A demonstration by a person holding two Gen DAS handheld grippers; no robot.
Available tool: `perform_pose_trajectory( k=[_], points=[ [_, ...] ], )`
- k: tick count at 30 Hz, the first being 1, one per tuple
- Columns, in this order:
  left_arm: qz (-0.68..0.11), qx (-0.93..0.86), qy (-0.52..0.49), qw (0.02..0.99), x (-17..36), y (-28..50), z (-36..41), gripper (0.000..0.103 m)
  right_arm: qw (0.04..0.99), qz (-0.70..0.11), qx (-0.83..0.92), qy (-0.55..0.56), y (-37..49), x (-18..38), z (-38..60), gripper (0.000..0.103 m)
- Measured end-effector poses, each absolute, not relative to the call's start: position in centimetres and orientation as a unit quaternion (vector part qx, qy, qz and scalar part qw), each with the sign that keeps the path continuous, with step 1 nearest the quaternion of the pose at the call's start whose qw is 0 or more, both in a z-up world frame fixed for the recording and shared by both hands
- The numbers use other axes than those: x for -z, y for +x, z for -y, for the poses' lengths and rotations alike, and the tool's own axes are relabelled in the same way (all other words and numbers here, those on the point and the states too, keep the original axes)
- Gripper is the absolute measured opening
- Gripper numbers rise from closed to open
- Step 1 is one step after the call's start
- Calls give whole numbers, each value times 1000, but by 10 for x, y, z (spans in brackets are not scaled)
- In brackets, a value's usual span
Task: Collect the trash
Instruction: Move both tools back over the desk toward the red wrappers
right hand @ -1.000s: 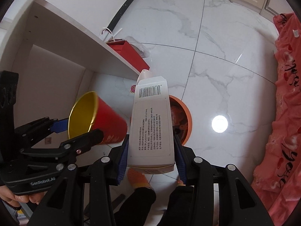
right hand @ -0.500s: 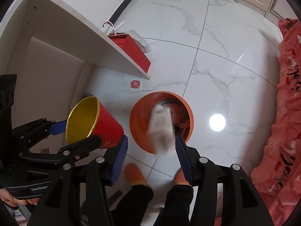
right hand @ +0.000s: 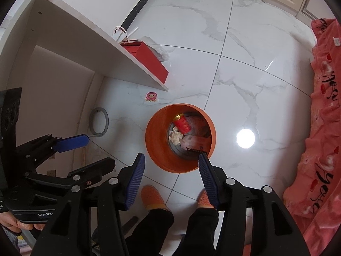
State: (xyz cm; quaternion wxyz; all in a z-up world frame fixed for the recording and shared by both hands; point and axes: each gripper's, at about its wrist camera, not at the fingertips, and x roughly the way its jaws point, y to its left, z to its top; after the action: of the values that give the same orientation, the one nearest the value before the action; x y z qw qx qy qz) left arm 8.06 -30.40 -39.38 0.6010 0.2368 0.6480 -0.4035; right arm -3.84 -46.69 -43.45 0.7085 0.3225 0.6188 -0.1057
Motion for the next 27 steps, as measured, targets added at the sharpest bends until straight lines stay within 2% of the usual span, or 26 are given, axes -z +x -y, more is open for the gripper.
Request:
perform_pose_trajectory(
  k=[11,23,27],
  points=[
    [-626,413,230,621,337,76,286,77,732,-600,82,312,-48,371,458,53],
    [-553,422,200,690,210,67,221,77,784,-552,13,283,-65,241,406,53],
    [-522,412,187,723,172,65,196,83,806,-528,-12,267,-57,197,381,56]
  ],
)
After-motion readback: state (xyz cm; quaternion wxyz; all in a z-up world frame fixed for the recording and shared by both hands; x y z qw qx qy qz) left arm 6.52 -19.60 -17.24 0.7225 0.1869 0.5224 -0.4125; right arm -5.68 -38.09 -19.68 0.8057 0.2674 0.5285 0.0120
